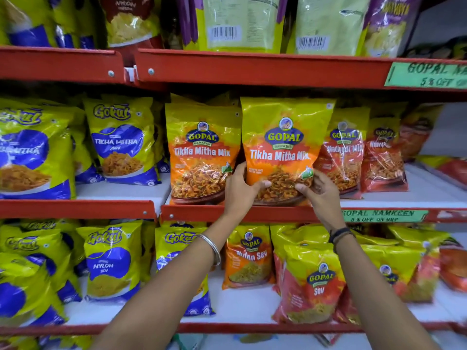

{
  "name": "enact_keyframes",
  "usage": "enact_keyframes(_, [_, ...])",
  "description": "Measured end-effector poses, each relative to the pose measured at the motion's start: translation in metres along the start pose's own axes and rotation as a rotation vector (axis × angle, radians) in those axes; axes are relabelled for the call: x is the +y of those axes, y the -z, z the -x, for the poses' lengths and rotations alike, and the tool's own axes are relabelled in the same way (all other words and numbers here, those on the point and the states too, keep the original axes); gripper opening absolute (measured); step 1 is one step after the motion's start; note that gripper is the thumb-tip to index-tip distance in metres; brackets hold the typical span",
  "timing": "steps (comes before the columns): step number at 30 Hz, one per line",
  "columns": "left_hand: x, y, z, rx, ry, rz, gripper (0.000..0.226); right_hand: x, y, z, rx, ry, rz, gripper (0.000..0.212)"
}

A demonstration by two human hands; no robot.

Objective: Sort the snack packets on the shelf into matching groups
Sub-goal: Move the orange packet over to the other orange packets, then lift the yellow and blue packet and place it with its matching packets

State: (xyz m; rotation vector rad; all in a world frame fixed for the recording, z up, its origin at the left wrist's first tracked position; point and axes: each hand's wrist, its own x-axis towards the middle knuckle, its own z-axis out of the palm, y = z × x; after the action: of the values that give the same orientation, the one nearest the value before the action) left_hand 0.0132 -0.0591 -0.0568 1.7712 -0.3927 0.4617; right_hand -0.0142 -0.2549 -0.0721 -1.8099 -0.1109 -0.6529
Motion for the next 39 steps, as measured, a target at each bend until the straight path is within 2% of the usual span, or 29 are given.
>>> enact_keyframes(7, [-0.030,-0.005,-0.008,-0.096,-0.007,-0.051,0.060,0.017,-0.018,-0.014,0.055,-0.076,0.049,0.057])
enact_keyframes(10, [-0.033,0.006,0.007,-0.089,-0.048,-0.053,0.055,0.015,-0.025,0.000,0.249,0.020,0.149,0.054])
enact_keyframes(12, [-0.032,0.022,0.026,-0.033,-0.137,-0.068,0.048,0.010,-0.036,0.021,0.364,0.120,0.121,0.042])
enact_keyframes(13, [-0.033,0.031,0.037,-0.002,-0.179,-0.066,0.045,0.005,-0.044,0.035,0.369,0.168,0.083,0.034])
enact_keyframes(15, [-0.045,0.048,0.060,0.053,-0.225,-0.081,0.038,0.003,-0.064,0.065,0.266,0.209,0.012,0.026])
enact_keyframes(17, [-0.066,0.060,0.085,0.081,-0.200,-0.132,0.031,0.009,-0.088,0.095,0.140,0.174,-0.022,0.025])
enact_keyframes(22, [-0.136,0.091,0.148,0.045,0.015,-0.269,0.032,0.053,-0.158,0.158,-0.076,-0.090,-0.055,0.020])
enact_keyframes(25, [-0.174,0.111,0.171,0.075,0.205,-0.294,0.049,0.081,-0.192,0.180,-0.186,-0.265,-0.082,0.023])
enact_keyframes(28, [-0.216,0.131,0.182,0.084,0.441,-0.338,0.070,0.109,-0.221,0.192,-0.279,-0.429,-0.058,0.031])
enact_keyframes(29, [-0.230,0.139,0.183,0.082,0.508,-0.343,0.072,0.115,-0.231,0.195,-0.331,-0.487,-0.038,0.041])
enact_keyframes(32, [-0.243,0.154,0.179,-0.030,0.553,-0.323,0.072,0.129,-0.248,0.198,-0.459,-0.630,-0.006,0.074])
enact_keyframes(34, [-0.245,0.159,0.173,-0.117,0.561,-0.252,0.071,0.134,-0.255,0.196,-0.512,-0.682,-0.011,0.079])
enact_keyframes(36, [-0.255,0.164,0.167,-0.141,0.636,-0.260,0.066,0.142,-0.257,0.195,-0.525,-0.651,0.015,0.065])
enact_keyframes(39, [-0.272,0.172,0.165,-0.083,0.694,-0.262,0.055,0.146,-0.258,0.202,-0.439,-0.593,0.097,0.044])
